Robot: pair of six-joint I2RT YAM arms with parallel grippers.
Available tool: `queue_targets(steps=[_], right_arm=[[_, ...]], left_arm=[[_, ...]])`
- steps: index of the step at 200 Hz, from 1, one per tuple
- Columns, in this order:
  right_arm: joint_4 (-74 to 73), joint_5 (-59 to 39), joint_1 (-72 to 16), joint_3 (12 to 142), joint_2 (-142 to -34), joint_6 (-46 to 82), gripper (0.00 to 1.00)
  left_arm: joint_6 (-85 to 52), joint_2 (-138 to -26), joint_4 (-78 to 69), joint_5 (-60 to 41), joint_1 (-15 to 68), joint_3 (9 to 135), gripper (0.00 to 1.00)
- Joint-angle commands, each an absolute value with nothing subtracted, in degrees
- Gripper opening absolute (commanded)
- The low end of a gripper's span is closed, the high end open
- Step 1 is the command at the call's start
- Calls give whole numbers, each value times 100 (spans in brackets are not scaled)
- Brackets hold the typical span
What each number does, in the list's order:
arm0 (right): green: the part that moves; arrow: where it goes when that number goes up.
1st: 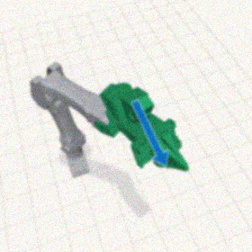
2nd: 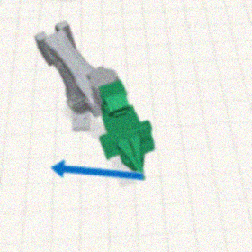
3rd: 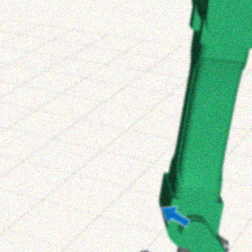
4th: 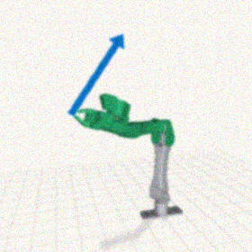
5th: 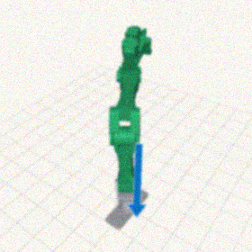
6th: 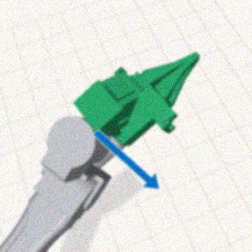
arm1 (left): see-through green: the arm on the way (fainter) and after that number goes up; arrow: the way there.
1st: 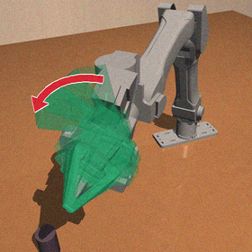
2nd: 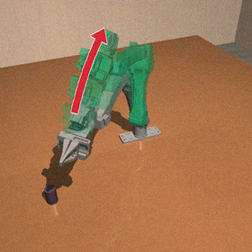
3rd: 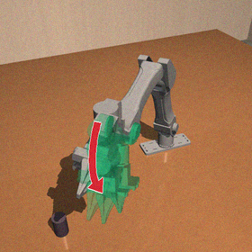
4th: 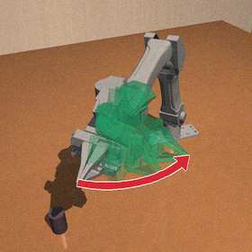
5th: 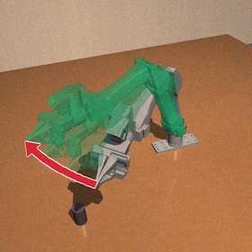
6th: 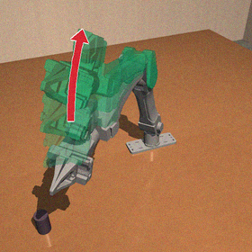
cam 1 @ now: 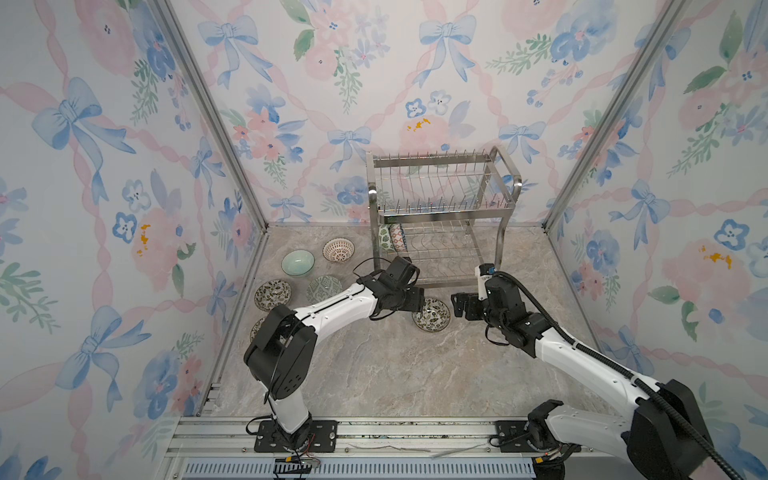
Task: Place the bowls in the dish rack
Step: 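Release the bowl with the left gripper while the right gripper grasps its rim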
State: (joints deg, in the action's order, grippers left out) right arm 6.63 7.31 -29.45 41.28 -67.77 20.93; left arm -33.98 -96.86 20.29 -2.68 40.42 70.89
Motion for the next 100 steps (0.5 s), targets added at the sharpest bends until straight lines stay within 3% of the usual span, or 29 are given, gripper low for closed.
queue_targets(steps=[1,50,100], right_arm=[[1014,723,-3133,4336,-6815,2033,97],[1238,1191,-3887,4823,-7238,2102,97],[1587,1478,-4577,5547,-8275,2384,96]], left_arm=[[-3210,-9074,2224,186,3881,6949,95],[-2999,-7937,2276,996,3380,6327,98],[-2808,-7248,2139,132,2680,5604,98]])
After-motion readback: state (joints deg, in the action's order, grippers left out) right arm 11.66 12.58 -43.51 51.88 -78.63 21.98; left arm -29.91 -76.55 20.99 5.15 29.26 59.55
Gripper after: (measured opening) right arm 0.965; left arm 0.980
